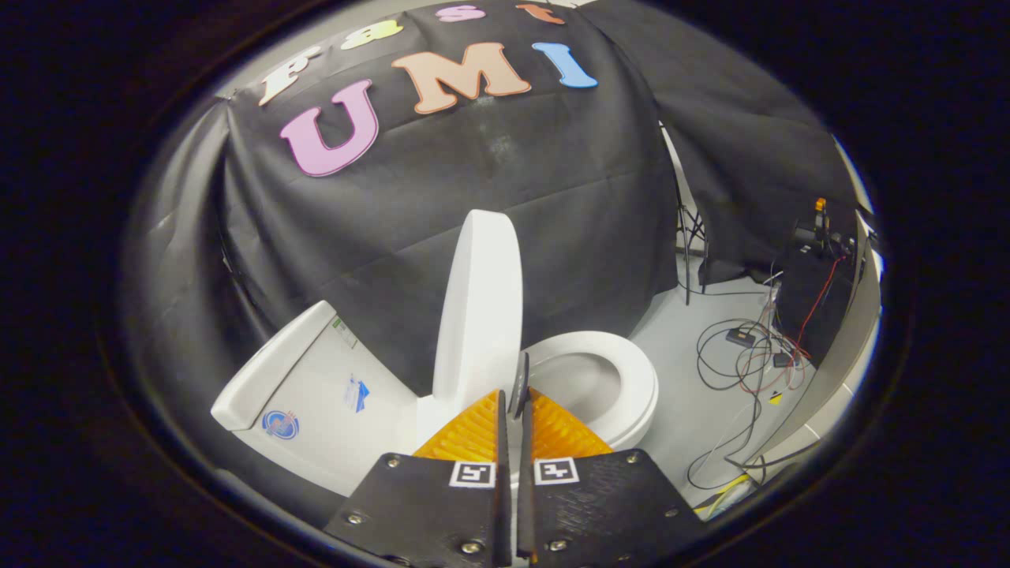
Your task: Open the toilet lid.
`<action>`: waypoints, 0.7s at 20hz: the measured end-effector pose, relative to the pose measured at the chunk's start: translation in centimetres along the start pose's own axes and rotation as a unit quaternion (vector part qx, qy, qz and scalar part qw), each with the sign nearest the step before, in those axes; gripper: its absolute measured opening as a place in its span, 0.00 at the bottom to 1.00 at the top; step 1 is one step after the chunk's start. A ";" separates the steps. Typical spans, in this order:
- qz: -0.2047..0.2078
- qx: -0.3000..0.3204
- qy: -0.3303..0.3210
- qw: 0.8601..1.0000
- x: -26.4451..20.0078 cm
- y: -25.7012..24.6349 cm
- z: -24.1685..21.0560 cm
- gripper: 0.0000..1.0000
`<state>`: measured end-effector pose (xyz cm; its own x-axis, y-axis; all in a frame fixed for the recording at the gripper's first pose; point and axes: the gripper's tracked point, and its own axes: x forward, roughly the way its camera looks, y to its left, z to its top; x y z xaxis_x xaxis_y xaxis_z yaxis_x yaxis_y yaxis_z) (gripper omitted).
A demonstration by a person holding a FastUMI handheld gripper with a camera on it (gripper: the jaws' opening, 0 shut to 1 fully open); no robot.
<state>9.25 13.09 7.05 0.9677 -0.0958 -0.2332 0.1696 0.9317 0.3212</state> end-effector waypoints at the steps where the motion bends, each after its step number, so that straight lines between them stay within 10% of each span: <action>1: 0.001 0.000 -0.002 1.000 -0.1 0.3 0.1 0.04; 14: 0.021 -0.037 -0.020 0.999 -1.6 4.9 0.1 0.04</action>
<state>8.57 17.72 9.08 0.9808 -0.0683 -0.1825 0.1152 0.9587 0.2602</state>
